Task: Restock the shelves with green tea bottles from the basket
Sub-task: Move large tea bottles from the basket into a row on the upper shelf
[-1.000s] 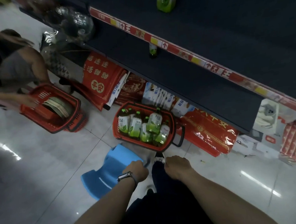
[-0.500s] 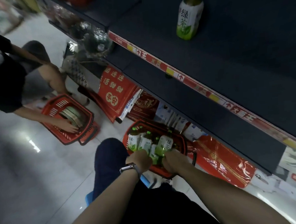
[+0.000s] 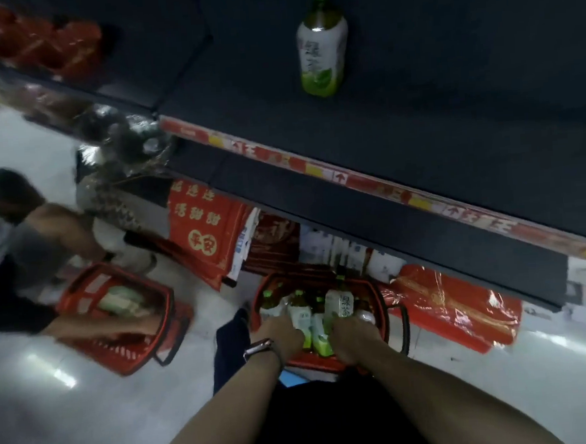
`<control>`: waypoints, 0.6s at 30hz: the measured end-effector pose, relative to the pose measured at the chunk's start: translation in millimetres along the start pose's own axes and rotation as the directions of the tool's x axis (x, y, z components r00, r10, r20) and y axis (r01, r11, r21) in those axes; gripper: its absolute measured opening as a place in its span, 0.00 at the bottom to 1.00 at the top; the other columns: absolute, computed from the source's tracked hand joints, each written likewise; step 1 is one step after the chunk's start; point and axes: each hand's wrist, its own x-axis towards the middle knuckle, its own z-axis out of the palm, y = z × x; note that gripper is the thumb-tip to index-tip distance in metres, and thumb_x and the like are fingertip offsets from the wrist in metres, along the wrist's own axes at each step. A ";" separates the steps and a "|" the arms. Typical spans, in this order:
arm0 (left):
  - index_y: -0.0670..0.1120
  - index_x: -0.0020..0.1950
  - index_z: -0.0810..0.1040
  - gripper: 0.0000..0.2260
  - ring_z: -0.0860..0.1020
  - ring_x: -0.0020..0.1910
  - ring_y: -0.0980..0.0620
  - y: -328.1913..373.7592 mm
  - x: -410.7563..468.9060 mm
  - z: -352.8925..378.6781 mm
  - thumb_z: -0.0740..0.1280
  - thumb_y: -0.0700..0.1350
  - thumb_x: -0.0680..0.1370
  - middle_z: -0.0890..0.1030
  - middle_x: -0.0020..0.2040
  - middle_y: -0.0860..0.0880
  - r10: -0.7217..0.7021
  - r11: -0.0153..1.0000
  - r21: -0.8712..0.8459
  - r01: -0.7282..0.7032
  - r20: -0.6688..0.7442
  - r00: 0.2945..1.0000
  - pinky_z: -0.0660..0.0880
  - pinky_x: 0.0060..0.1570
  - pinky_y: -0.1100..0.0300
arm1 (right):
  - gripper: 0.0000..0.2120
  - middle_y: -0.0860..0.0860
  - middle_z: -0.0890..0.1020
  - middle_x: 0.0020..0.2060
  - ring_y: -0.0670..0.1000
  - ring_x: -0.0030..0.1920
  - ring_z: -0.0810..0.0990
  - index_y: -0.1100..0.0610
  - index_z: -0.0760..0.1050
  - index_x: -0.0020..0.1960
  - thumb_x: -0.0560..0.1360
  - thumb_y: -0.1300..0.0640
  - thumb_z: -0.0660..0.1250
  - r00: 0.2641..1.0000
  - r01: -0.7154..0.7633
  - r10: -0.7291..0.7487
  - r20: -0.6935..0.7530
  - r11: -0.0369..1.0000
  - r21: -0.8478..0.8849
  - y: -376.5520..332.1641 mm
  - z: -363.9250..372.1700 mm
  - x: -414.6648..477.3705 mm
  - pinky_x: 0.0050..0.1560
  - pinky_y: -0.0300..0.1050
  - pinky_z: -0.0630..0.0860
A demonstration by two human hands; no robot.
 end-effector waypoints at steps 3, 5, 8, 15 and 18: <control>0.52 0.75 0.72 0.29 0.83 0.55 0.42 -15.9 61.5 -7.2 0.58 0.60 0.75 0.84 0.60 0.46 0.102 0.989 0.099 -0.110 0.081 0.992 0.80 0.53 0.50 | 0.23 0.59 0.80 0.68 0.63 0.67 0.78 0.54 0.73 0.71 0.81 0.47 0.55 0.997 -0.059 0.066 -0.040 0.988 0.145 -15.1 1.4 10.3 0.64 0.57 0.77; 0.54 0.72 0.74 0.27 0.82 0.50 0.41 -19.6 90.8 -13.6 0.60 0.59 0.73 0.84 0.58 0.45 0.134 0.983 0.106 -0.149 0.143 0.981 0.79 0.48 0.51 | 0.23 0.59 0.79 0.67 0.63 0.66 0.79 0.54 0.72 0.72 0.81 0.46 0.56 0.988 -0.117 0.135 -0.075 0.970 0.214 -26.4 4.2 13.8 0.63 0.57 0.78; 0.39 0.63 0.78 0.28 0.82 0.47 0.38 -10.5 82.4 -38.4 0.58 0.54 0.70 0.84 0.53 0.39 0.226 0.965 0.094 -0.246 0.178 0.958 0.79 0.45 0.48 | 0.23 0.59 0.79 0.67 0.63 0.64 0.80 0.55 0.69 0.76 0.83 0.49 0.58 0.980 -0.151 0.176 -0.095 0.962 0.226 -46.2 14.8 13.1 0.60 0.56 0.78; 0.46 0.64 0.80 0.27 0.83 0.46 0.42 -38.1 114.9 -27.2 0.56 0.53 0.70 0.84 0.48 0.46 0.272 0.947 0.129 -0.295 0.170 0.947 0.79 0.56 0.45 | 0.19 0.55 0.82 0.54 0.56 0.53 0.82 0.55 0.73 0.67 0.86 0.46 0.52 0.969 -0.127 0.181 -0.167 0.949 0.289 -52.5 40.9 26.8 0.53 0.50 0.77; 0.50 0.71 0.77 0.25 0.81 0.46 0.45 -52.6 150.3 -3.4 0.58 0.51 0.74 0.83 0.46 0.49 0.284 0.937 0.164 -0.310 0.159 0.945 0.78 0.56 0.48 | 0.19 0.56 0.81 0.57 0.58 0.57 0.82 0.55 0.73 0.68 0.87 0.46 0.52 0.963 -0.146 0.201 -0.178 0.949 0.280 -39.9 53.1 45.9 0.58 0.52 0.77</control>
